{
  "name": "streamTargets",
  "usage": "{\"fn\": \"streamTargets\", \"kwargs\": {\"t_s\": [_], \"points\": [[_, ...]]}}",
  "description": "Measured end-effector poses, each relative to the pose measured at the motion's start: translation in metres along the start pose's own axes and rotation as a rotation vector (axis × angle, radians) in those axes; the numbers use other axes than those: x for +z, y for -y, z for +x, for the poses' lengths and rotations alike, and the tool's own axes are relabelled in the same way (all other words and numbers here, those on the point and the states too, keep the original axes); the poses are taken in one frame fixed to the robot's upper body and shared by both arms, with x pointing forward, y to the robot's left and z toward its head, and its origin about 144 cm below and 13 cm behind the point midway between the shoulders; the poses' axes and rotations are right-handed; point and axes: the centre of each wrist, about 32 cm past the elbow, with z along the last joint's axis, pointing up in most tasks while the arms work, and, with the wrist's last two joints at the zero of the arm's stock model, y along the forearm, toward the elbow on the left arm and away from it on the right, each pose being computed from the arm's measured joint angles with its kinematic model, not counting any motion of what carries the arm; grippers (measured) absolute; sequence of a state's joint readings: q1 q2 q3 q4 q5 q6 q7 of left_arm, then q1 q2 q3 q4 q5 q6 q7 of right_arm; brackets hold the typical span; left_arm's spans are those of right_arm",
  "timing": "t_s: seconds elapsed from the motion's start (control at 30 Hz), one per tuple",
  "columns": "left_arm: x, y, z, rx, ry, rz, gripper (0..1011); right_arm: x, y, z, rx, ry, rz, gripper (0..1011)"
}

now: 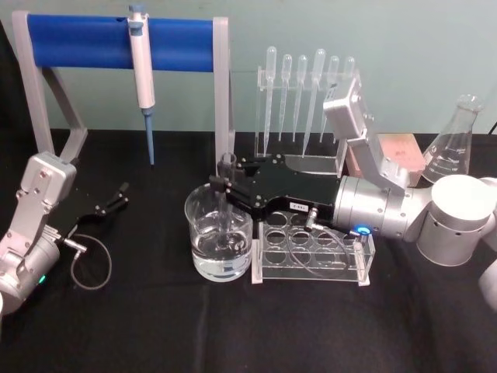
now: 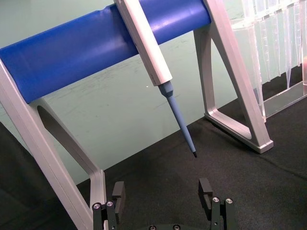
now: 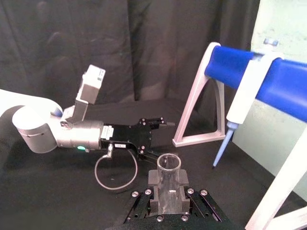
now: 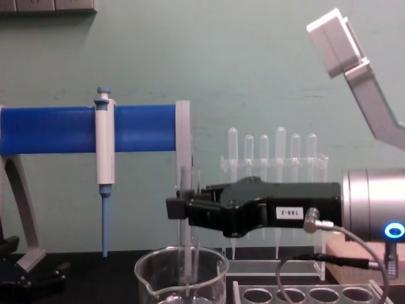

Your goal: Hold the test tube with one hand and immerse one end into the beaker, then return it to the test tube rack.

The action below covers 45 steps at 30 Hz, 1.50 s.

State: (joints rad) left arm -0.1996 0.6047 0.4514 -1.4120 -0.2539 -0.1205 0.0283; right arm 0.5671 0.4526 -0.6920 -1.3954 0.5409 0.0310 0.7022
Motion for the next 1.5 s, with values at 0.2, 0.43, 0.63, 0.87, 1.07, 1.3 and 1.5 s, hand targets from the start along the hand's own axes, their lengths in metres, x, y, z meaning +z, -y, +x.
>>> {"fn": "streamTargets", "kwargs": {"t_s": [0.2,0.43,0.63,0.87,1.07,1.3,1.5], "points": [[0.000,0.000,0.000,0.000,0.000,0.000,1000,-0.008,-0.002,0.000,-0.008,-0.001,-0.015,241],[0.000,0.000,0.000,0.000,0.000,0.000,1000,-0.013,-0.003,-0.001,-0.010,0.028,-0.035,241],[0.000,0.000,0.000,0.000,0.000,0.000,1000,-0.016,-0.004,-0.003,-0.009,0.043,-0.041,241],[0.000,0.000,0.000,0.000,0.000,0.000,1000,-0.017,-0.004,-0.003,-0.010,0.045,-0.041,241],[0.000,0.000,0.000,0.000,0.000,0.000,1000,-0.018,-0.003,-0.003,-0.012,0.039,-0.040,241],[0.000,0.000,0.000,0.000,0.000,0.000,1000,-0.018,-0.004,-0.003,-0.012,0.039,-0.040,241],[0.000,0.000,0.000,0.000,0.000,0.000,1000,-0.018,-0.004,-0.003,-0.011,0.039,-0.041,241]]}}
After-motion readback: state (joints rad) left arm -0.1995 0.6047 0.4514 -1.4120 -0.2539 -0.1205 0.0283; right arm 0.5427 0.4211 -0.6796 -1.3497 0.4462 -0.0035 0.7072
